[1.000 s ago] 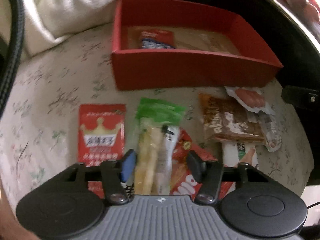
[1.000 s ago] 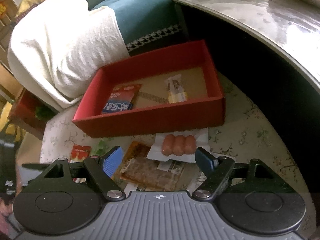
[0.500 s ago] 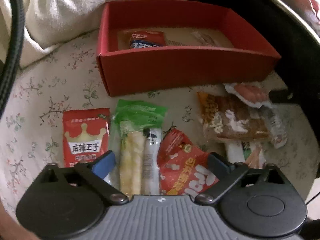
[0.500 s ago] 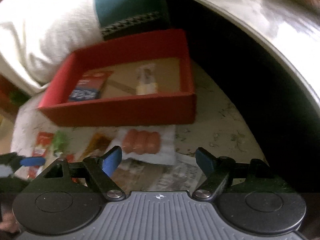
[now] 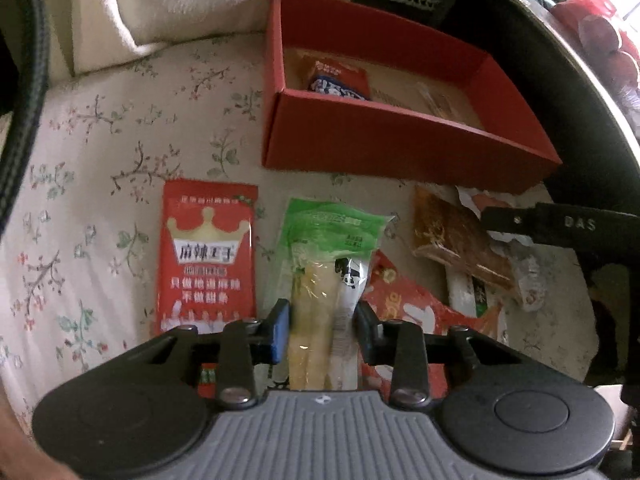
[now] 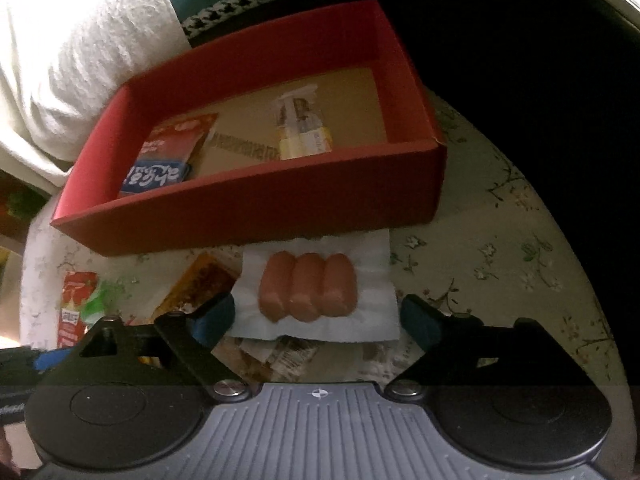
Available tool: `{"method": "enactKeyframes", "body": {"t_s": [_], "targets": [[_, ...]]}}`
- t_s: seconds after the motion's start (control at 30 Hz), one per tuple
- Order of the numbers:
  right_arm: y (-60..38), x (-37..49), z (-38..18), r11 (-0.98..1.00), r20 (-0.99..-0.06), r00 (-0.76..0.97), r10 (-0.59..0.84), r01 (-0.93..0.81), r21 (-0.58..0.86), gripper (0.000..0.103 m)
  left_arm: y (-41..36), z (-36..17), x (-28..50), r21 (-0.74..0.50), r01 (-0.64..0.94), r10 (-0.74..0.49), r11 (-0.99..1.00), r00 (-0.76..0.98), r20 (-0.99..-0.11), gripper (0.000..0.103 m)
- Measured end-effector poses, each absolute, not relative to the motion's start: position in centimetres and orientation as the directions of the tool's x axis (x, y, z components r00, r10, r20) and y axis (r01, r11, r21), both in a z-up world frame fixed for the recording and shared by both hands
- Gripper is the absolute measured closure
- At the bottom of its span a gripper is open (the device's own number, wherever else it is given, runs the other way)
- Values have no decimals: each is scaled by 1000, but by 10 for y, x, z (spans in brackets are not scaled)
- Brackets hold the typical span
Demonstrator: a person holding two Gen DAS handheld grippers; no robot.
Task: Organize snacks
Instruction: 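Grasp the green bamboo-shoot packet with the left gripper while the right grasps the sausage pack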
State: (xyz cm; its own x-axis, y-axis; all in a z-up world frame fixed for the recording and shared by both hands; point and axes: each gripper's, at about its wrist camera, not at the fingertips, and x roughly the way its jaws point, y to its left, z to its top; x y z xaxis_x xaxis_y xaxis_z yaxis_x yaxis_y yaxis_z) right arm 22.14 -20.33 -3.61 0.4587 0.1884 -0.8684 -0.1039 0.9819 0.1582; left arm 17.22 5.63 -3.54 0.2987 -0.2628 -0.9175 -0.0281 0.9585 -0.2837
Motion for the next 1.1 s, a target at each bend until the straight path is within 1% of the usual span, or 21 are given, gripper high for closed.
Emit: {"method": "enactKeyframes", "body": {"t_s": [0.17,0.37,0.43,0.5,0.53,0.67,0.73,0.87,0.93,1.0,1.07,1.1], "targets": [[-198,226,-39,985,-873,457,169,-109,134,4,59,-34,163,-277,-42,-253,960,299,-920,76],[-190,229,-44,989,-865,485,132,-123,81,0,45,-32,166,-281,-10,-267,960,286,-920,75],[-185,228,-45,990,-859,499,111,-131,51,1,40,-32,170,-275,6,-265,961,285,-921,75],[-185,226,-43,989,-858,499,120,-136,60,7,37,-29,171,-282,28,-278,959,283,-918,75],[-186,223,-40,986,-860,490,142,-147,79,7,38,-28,171,-290,30,-286,957,281,-916,75],[-183,196,-27,941,-843,429,325,-237,242,10,40,-24,168,-299,38,-297,954,284,-912,75],[-180,180,-19,914,-830,399,389,-282,292,10,43,-23,167,-302,35,-299,953,284,-911,75],[-182,156,-12,924,-828,430,360,-290,251,9,50,-25,164,-293,18,-286,956,287,-914,75],[-183,155,-19,940,-843,437,312,-269,209,9,54,-25,163,-303,10,-294,953,284,-913,75],[-182,158,-25,944,-853,424,303,-255,208,10,54,-23,161,-320,12,-309,947,291,-905,75],[-184,158,-24,944,-849,432,303,-256,206,24,54,-18,161,-326,23,-318,945,303,-899,75],[-185,158,-22,942,-845,431,315,-251,223,24,55,-15,160,-329,28,-321,944,307,-896,75]]}}
